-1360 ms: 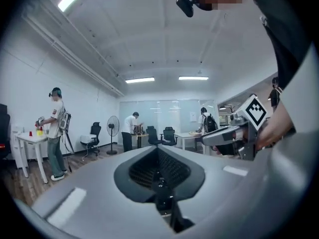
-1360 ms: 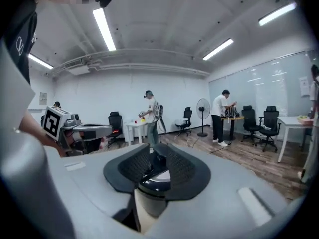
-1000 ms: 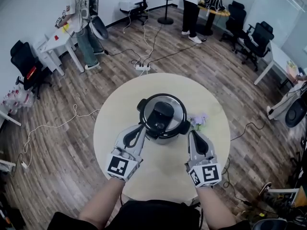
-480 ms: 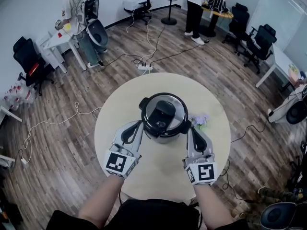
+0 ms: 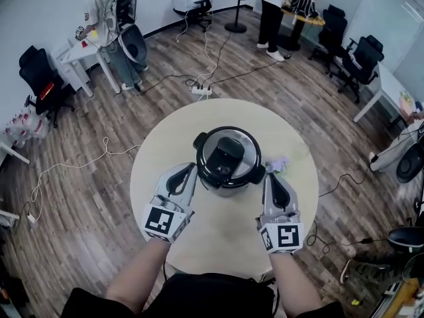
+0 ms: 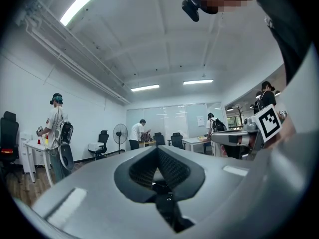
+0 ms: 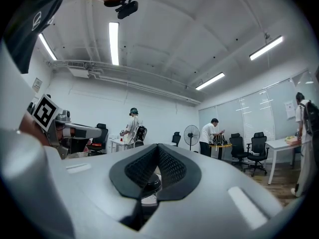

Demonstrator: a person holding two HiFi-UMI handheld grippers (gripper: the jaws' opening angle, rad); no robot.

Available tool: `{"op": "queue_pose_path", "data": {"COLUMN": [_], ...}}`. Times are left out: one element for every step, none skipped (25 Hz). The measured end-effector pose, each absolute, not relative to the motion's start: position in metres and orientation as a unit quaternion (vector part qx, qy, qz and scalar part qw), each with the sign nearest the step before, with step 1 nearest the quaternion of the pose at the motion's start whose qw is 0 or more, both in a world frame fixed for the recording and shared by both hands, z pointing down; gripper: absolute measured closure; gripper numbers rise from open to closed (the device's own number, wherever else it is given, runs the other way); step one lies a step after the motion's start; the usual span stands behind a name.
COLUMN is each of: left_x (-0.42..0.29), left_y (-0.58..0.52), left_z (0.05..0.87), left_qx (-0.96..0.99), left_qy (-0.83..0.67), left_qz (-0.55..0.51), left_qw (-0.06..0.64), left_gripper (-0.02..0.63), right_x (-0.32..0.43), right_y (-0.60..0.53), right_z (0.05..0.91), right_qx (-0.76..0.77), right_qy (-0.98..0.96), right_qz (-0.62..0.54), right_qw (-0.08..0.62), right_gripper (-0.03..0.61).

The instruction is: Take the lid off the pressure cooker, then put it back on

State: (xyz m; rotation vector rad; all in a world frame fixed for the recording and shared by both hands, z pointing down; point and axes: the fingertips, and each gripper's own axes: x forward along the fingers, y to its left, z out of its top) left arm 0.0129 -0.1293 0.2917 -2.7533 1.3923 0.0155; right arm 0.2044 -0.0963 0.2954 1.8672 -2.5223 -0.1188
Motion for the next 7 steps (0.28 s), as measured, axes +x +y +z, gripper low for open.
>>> {"op": "queue_pose_path", "data": {"left_x": [0.0119, 0.0111, 0.0108, 0.0109, 0.0112, 0.0116, 0.0119], "left_y": [-0.1305, -0.1320, -0.1335, -0.1348, -0.1362, -0.1374, -0.1387], "left_z": [0.2914, 0.2908, 0.2901, 0.2893, 0.2885, 0.2877, 0.2868], "left_qx": [-0.892, -0.893, -0.893, -0.894, -0.894, -0.894, -0.895], "left_qy": [0.451, 0.450, 0.449, 0.448, 0.447, 0.446, 0.446], "left_qz": [0.006, 0.006, 0.006, 0.006, 0.007, 0.007, 0.007], "left_qw": [0.027, 0.026, 0.025, 0.024, 0.023, 0.023, 0.023], "left_gripper": [0.614, 0.614, 0.614, 0.614, 0.614, 0.614, 0.614], "right_x": [0.2042, 0.2041, 0.2042, 0.2045, 0.2050, 0.2056, 0.2063], "right_y": [-0.0970, -0.0981, -0.0994, -0.1006, -0.1019, -0.1032, -0.1046], "right_z": [0.2956, 0.2957, 0.2958, 0.2954, 0.2948, 0.2940, 0.2932], "right_qx": [0.596, 0.597, 0.598, 0.598, 0.599, 0.599, 0.600], "right_qy": [-0.802, -0.802, -0.801, -0.801, -0.800, -0.800, -0.800], "right_qz": [-0.036, -0.034, -0.032, -0.031, -0.031, -0.032, -0.032], "right_qw": [0.001, 0.001, 0.001, 0.001, 0.001, 0.001, 0.002], "right_gripper": [0.572, 0.572, 0.572, 0.572, 0.572, 0.572, 0.572]}}
